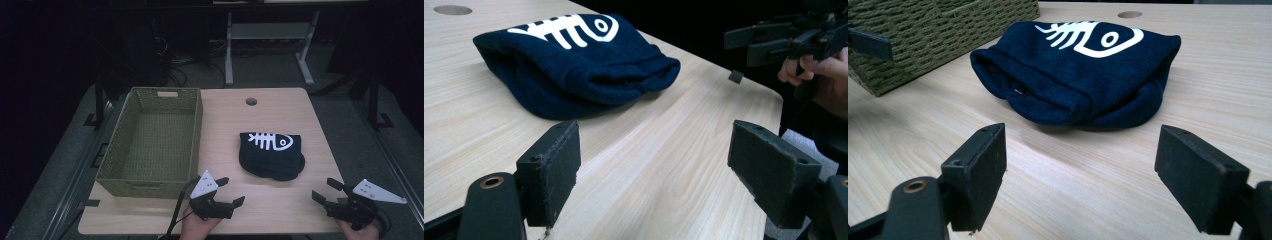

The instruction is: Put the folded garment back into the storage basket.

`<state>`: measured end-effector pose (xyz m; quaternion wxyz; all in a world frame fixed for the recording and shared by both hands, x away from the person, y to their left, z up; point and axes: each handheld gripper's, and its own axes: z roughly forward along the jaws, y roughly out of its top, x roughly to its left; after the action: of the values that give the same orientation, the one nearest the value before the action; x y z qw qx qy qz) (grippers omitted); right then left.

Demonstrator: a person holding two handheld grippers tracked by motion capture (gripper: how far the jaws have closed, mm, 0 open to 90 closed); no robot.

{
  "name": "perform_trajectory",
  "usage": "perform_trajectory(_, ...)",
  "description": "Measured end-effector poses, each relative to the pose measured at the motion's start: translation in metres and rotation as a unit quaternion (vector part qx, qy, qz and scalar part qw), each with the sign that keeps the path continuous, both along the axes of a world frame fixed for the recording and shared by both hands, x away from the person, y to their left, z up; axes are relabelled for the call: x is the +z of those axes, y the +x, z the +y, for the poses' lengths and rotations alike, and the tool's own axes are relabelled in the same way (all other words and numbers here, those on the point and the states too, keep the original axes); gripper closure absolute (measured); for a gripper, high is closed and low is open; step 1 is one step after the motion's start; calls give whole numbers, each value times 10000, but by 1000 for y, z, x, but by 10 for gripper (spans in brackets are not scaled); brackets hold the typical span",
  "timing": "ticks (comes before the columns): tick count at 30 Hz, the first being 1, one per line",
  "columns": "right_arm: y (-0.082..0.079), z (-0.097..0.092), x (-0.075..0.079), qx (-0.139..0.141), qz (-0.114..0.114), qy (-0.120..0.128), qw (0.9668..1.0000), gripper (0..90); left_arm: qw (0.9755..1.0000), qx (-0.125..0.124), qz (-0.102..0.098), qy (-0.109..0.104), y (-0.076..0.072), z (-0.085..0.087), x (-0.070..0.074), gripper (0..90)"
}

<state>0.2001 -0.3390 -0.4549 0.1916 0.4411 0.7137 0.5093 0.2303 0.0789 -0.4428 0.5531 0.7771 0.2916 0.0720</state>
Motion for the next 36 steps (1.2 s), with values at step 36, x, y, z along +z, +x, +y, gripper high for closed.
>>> perform_trajectory(36,77,20,34,213,420,-176,9987,160,9966,780,207,-142,58,-48,19,177)
